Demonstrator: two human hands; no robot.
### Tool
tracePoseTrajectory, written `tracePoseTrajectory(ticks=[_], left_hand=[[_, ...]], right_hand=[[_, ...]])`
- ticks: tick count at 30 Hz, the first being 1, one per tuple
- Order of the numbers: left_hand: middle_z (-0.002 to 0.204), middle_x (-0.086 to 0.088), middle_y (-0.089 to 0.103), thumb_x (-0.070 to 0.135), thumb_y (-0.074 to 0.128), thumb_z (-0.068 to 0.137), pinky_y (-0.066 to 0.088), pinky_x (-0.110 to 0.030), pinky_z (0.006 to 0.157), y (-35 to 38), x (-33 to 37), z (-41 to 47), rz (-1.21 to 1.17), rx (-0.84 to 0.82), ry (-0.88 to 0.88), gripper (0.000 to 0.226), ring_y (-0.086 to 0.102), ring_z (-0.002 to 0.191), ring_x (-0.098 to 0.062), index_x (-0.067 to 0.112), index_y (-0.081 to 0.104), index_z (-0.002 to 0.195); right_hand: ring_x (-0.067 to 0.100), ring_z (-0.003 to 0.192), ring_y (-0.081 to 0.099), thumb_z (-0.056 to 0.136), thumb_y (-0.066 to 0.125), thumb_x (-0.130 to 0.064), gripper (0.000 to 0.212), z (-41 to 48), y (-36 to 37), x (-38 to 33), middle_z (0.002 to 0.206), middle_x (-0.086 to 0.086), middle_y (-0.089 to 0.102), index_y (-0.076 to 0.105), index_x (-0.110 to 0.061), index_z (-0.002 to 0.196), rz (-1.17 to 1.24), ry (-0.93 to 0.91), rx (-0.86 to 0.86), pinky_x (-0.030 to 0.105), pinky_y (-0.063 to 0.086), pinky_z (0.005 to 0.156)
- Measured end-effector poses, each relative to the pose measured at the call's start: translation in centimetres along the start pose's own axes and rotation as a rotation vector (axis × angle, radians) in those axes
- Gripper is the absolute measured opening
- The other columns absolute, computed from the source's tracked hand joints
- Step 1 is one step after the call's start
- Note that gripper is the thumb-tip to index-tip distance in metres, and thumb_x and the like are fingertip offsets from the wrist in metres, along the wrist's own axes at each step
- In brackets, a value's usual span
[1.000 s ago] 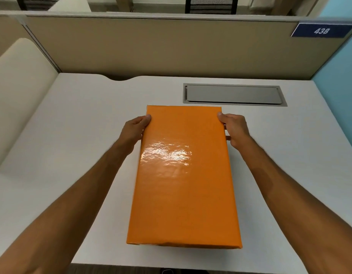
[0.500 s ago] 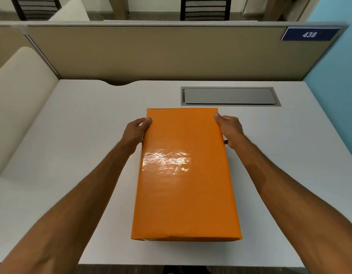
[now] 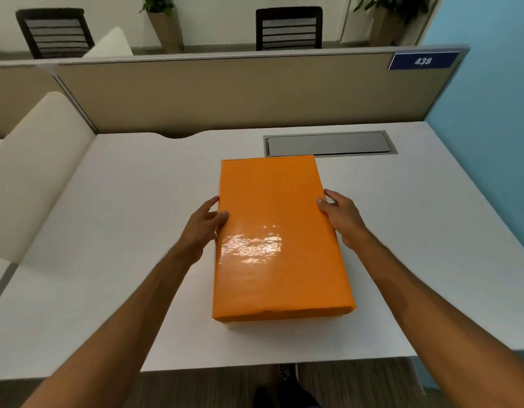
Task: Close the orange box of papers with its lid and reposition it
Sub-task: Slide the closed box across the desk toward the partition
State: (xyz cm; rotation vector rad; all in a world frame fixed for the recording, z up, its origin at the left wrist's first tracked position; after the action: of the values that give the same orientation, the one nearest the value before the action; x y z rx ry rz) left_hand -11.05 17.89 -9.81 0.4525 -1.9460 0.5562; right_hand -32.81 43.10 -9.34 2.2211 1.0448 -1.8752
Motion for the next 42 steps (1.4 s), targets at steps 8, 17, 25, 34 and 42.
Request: tracePoseTrajectory(ticks=[8,17,25,34,42], left_hand=[[0.147,-0.011,0.05,0.038,0.067,0.089,0.049,-0.057,0.1,1.1,-1.9,-4.6,-0.004,-0.083,-0.036,0.077,0.057,0.125,-0.036,0.03,0.027,0.155],[0.148,-0.004,0.046,0.039,0.069,0.088,0.047,-0.064,0.098,2.0,-3.8,-7.1,-0.058,-0.142,-0.148,0.084,0.056,0.123,-0.036,0.041,0.018,0.155],[0.149,-0.005,0.047,0.039,0.072,0.086,0.051,-0.062,0.094,2.2,-3.7,-7.0,-0.059,-0.116,-0.165,0.087,0.058,0.12,-0.038,0.043,0.019,0.154],[0.146,-0.007,0.049,0.036,0.071,0.088,0.054,-0.061,0.09,-1.3,-2.4,-7.5,-0.07,0.001,-0.154,0.08,0.059,0.118,-0.038,0.04,0.025,0.152],[0.147,-0.009,0.049,0.032,0.069,0.089,0.052,-0.062,0.094,-6.4,-1.6,-8.6,-0.096,0.111,-0.139,0.079,0.058,0.12,-0.04,0.037,0.025,0.154]], right_hand=[[0.026,0.106,0.065,0.096,0.056,-0.04,0.055,-5.6,-0.1,2.1,0.131,0.009,0.062,0.042,-0.024,0.147,0.037,0.034,-0.024,0.049,0.053,0.094],[0.008,0.087,0.064,0.092,0.058,-0.047,0.063,-8.7,0.0,4.2,0.119,-0.003,0.062,0.037,-0.03,0.149,0.129,0.112,-0.085,0.029,0.049,0.057],[0.02,0.092,0.066,0.08,0.077,-0.038,0.081,-7.8,0.4,3.3,0.126,0.005,0.062,0.037,-0.027,0.149,0.134,0.086,-0.134,0.037,0.055,0.065],[0.017,0.09,0.065,0.07,0.079,-0.042,0.09,-5.3,3.3,0.0,0.132,0.008,0.06,0.037,-0.027,0.148,0.146,0.014,-0.241,0.033,0.054,0.062],[0.024,0.095,0.066,0.075,0.079,-0.038,0.085,-3.4,8.3,-3.5,0.133,0.009,0.059,0.037,-0.028,0.148,0.14,-0.028,-0.345,0.039,0.057,0.069]])
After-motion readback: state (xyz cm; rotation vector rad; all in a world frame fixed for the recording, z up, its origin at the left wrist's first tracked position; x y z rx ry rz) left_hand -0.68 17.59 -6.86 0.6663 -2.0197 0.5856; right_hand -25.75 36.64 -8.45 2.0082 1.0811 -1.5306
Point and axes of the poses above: each hand's wrist, its own z-axis towards the middle knuckle, its own y-axis out of the palm, x = y × z, the point moved 10 cm from there along z, towards the middle knuckle
